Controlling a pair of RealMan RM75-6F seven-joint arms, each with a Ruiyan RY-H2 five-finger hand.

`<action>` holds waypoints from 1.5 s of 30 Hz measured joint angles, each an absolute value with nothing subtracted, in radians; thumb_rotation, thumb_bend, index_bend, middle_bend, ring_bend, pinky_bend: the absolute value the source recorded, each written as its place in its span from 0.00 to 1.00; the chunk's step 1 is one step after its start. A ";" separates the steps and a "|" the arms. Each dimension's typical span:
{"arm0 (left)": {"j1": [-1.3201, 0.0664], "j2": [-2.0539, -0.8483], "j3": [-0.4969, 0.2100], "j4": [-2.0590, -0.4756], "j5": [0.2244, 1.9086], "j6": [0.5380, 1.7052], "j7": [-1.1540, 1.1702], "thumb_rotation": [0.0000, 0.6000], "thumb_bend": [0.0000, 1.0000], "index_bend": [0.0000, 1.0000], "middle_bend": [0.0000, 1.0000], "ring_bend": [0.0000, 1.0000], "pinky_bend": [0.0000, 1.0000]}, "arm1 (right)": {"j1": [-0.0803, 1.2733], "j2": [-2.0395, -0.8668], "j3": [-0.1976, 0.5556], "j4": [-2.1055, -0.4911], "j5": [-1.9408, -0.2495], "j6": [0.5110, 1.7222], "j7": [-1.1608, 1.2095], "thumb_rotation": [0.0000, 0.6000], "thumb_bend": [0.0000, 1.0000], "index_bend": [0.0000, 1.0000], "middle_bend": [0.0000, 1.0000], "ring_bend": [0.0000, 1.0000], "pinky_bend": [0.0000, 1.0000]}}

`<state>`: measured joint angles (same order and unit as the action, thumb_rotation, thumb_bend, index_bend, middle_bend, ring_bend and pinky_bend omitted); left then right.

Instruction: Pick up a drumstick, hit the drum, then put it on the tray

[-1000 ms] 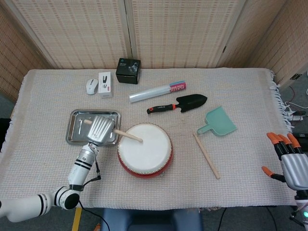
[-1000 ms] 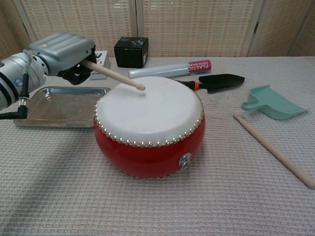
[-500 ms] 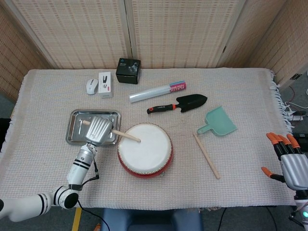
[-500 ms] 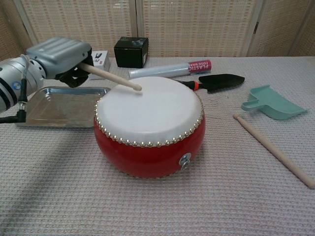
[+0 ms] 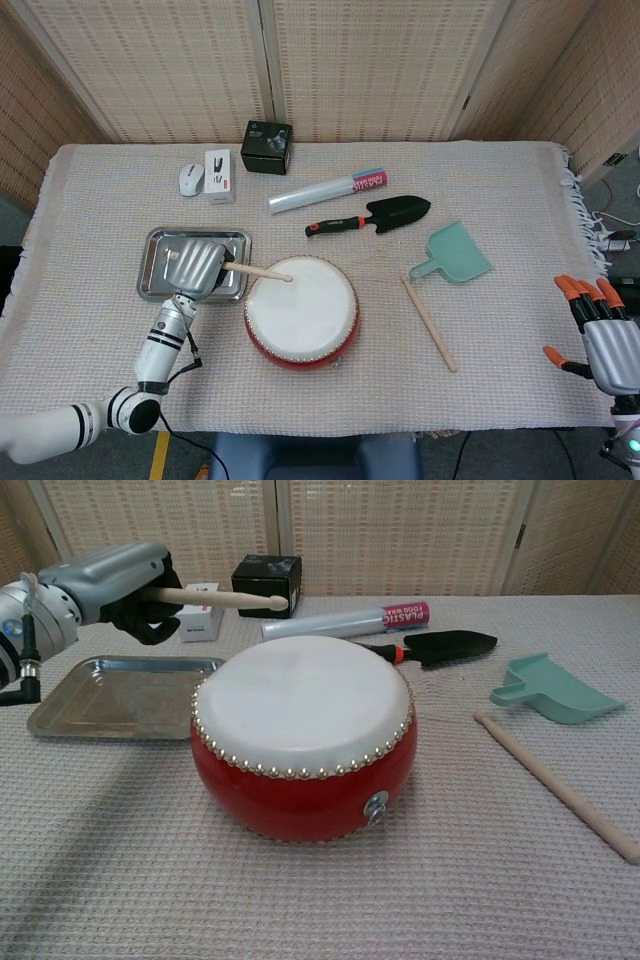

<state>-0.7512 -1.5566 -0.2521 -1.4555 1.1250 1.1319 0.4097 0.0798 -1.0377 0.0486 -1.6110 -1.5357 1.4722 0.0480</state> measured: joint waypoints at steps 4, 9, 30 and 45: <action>-0.760 -1.564 -0.206 -1.427 1.139 1.101 0.514 1.00 0.71 1.00 1.00 1.00 1.00 | 0.077 -1.034 0.048 -1.615 -1.536 1.477 0.046 1.00 0.16 0.01 0.07 0.00 0.00; -0.761 -1.560 -0.188 -1.423 1.148 1.101 0.616 1.00 0.71 1.00 1.00 1.00 1.00 | 0.074 -1.033 0.049 -1.618 -1.534 1.482 0.044 1.00 0.16 0.01 0.07 0.00 0.00; -0.755 -1.563 -0.185 -1.410 1.148 1.117 0.609 1.00 0.71 1.00 1.00 1.00 1.00 | 0.074 -1.034 0.050 -1.615 -1.528 1.478 0.048 1.00 0.16 0.01 0.07 0.00 0.00; -0.750 -1.555 -0.193 -1.443 1.158 1.138 0.588 1.00 0.71 1.00 1.00 1.00 1.00 | 0.070 -1.034 0.049 -1.614 -1.531 1.485 0.051 1.00 0.16 0.01 0.07 0.00 0.00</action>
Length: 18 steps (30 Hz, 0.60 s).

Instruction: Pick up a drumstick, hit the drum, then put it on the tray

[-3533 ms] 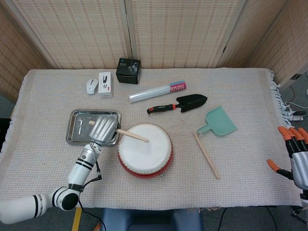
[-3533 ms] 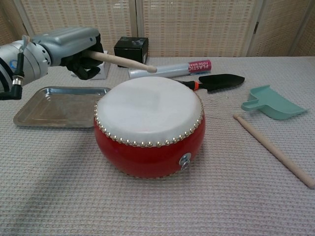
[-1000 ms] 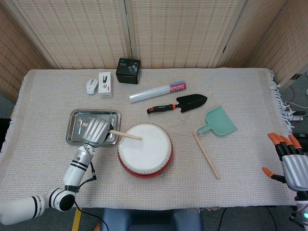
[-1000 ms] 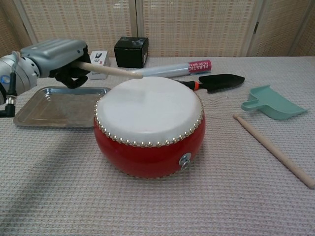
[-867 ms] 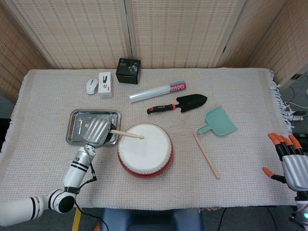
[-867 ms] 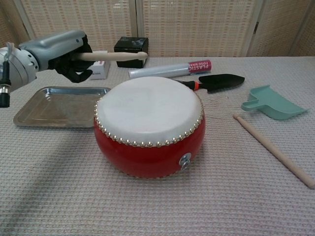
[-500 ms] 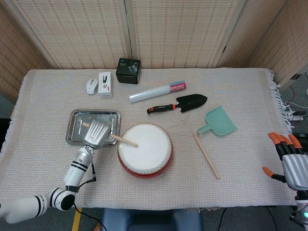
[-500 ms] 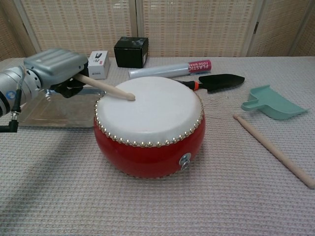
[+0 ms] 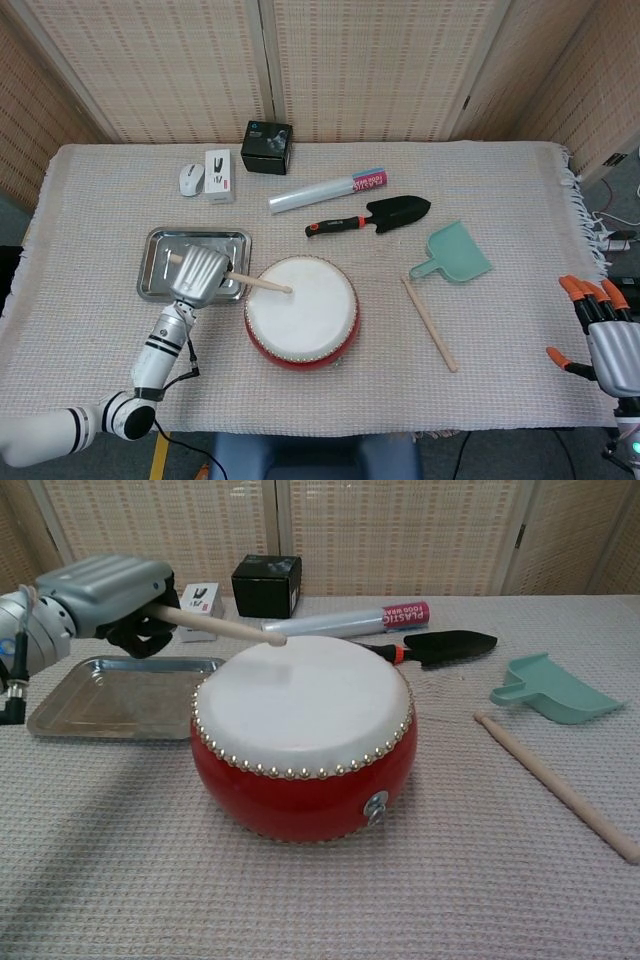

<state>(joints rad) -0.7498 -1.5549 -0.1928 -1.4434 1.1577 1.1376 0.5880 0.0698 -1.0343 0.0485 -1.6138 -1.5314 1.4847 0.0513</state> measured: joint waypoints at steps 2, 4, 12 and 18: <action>-0.754 -1.583 -0.169 -1.402 1.164 1.133 0.633 1.00 0.71 1.00 1.00 1.00 1.00 | 0.069 -1.033 0.049 -1.615 -1.531 1.485 0.050 1.00 0.16 0.01 0.07 0.00 0.00; -0.755 -1.602 -0.157 -1.383 1.166 1.133 0.654 1.00 0.71 1.00 1.00 1.00 1.00 | 0.069 -1.034 0.048 -1.616 -1.531 1.485 0.050 1.00 0.16 0.01 0.07 0.00 0.00; -0.737 -1.542 -0.236 -1.525 1.131 1.152 0.522 1.00 0.71 1.00 1.00 1.00 1.00 | 0.069 -1.036 0.047 -1.613 -1.534 1.484 0.052 1.00 0.16 0.01 0.07 0.00 0.00; -0.745 -1.554 -0.219 -1.493 1.124 1.137 0.559 1.00 0.71 1.00 1.00 1.00 1.00 | 0.068 -1.036 0.047 -1.610 -1.529 1.483 0.055 1.00 0.16 0.01 0.07 0.00 0.00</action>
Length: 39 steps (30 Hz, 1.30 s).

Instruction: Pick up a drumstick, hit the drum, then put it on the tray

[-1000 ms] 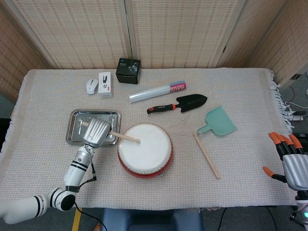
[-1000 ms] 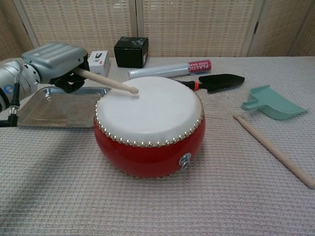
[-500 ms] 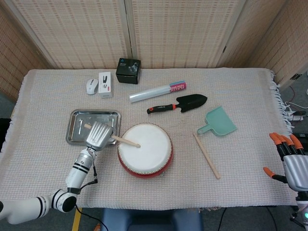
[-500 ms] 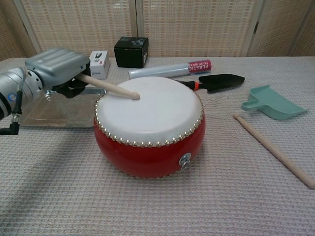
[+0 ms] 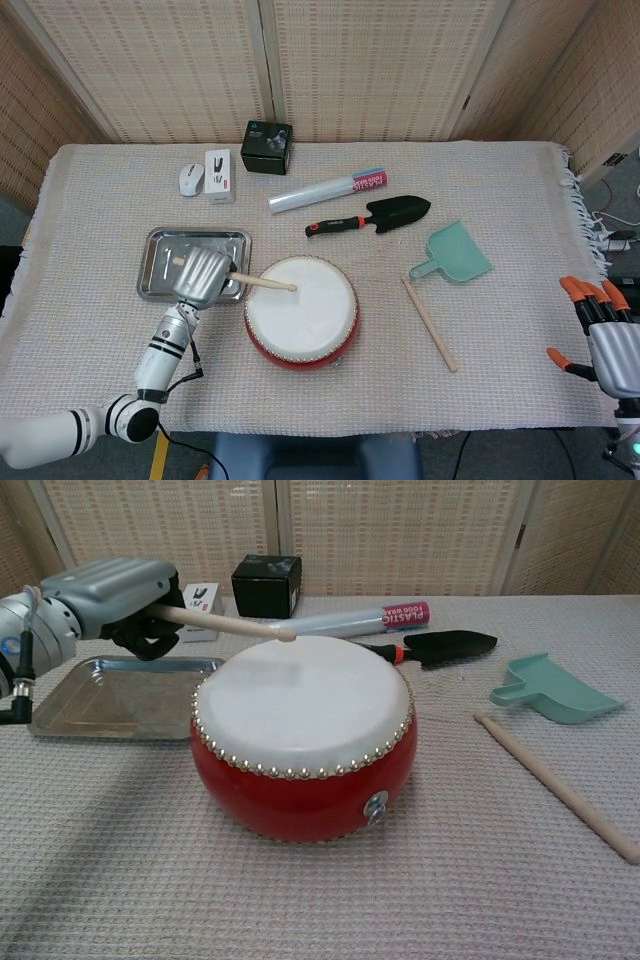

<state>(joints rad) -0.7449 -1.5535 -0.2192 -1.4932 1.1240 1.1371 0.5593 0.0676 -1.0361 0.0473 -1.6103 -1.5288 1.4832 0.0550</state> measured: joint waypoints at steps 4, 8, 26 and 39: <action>-0.754 -1.594 -0.184 -1.415 1.137 1.135 0.635 1.00 0.71 1.00 1.00 1.00 1.00 | 0.068 -1.035 0.048 -1.610 -1.528 1.483 0.055 1.00 0.16 0.01 0.07 0.00 0.00; -0.752 -1.609 -0.183 -1.397 1.134 1.147 0.677 1.00 0.71 1.00 1.00 1.00 1.00 | 0.068 -1.035 0.049 -1.610 -1.527 1.482 0.054 1.00 0.16 0.01 0.07 0.00 0.00; -0.750 -1.598 -0.195 -1.438 1.116 1.153 0.692 1.00 0.71 1.00 1.00 1.00 1.00 | 0.075 -1.035 0.052 -1.613 -1.517 1.466 0.048 1.00 0.16 0.01 0.07 0.00 0.00; -0.735 -1.557 -0.227 -1.510 1.129 1.152 0.510 1.00 0.71 1.00 1.00 1.00 1.00 | 0.075 -1.038 0.051 -1.612 -1.519 1.468 0.049 1.00 0.16 0.01 0.07 0.00 0.00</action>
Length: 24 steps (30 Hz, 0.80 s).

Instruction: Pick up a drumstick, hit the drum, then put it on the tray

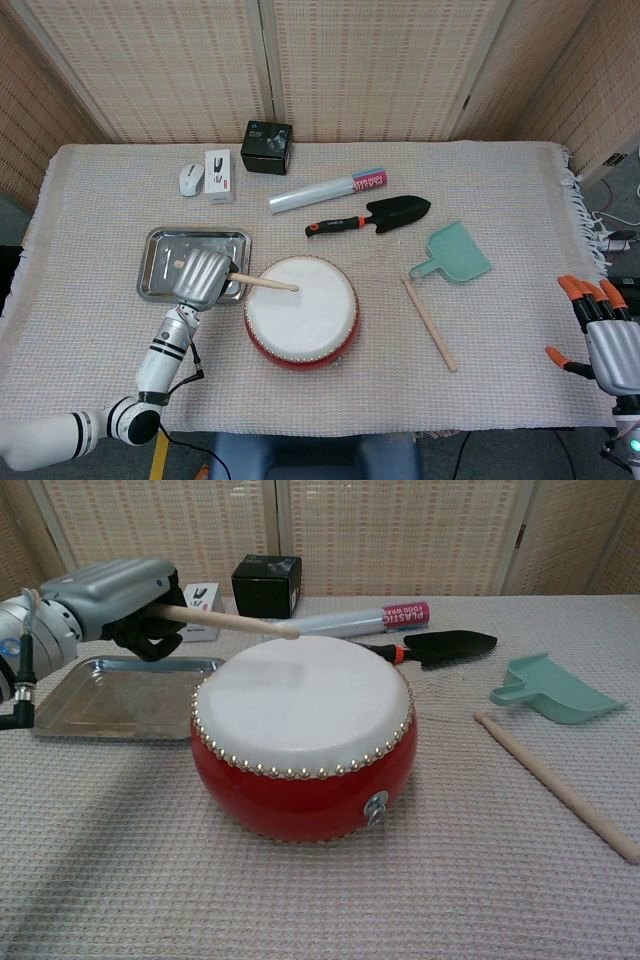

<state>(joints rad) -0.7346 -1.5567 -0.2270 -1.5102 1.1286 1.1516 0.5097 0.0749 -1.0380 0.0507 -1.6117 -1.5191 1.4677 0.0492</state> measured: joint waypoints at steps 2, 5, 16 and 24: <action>-0.738 -1.564 -0.215 -1.487 1.132 1.147 0.546 1.00 0.71 1.00 1.00 1.00 1.00 | 0.074 -1.037 0.050 -1.612 -1.519 1.468 0.049 1.00 0.16 0.01 0.07 0.00 0.00; -0.744 -1.577 -0.193 -1.449 1.134 1.139 0.616 1.00 0.71 1.00 1.00 1.00 1.00 | 0.074 -1.035 0.051 -1.612 -1.519 1.469 0.050 1.00 0.16 0.01 0.07 0.00 0.00; -0.718 -1.546 -0.232 -1.545 1.160 1.185 0.464 1.00 0.70 1.00 1.00 1.00 1.00 | 0.081 -1.036 0.053 -1.614 -1.521 1.463 0.046 1.00 0.16 0.01 0.07 0.00 0.00; -0.737 -1.563 -0.197 -1.491 1.127 1.130 0.592 1.00 0.70 1.00 1.00 1.00 1.00 | 0.078 -1.034 0.052 -1.614 -1.516 1.464 0.047 1.00 0.16 0.01 0.07 0.00 0.00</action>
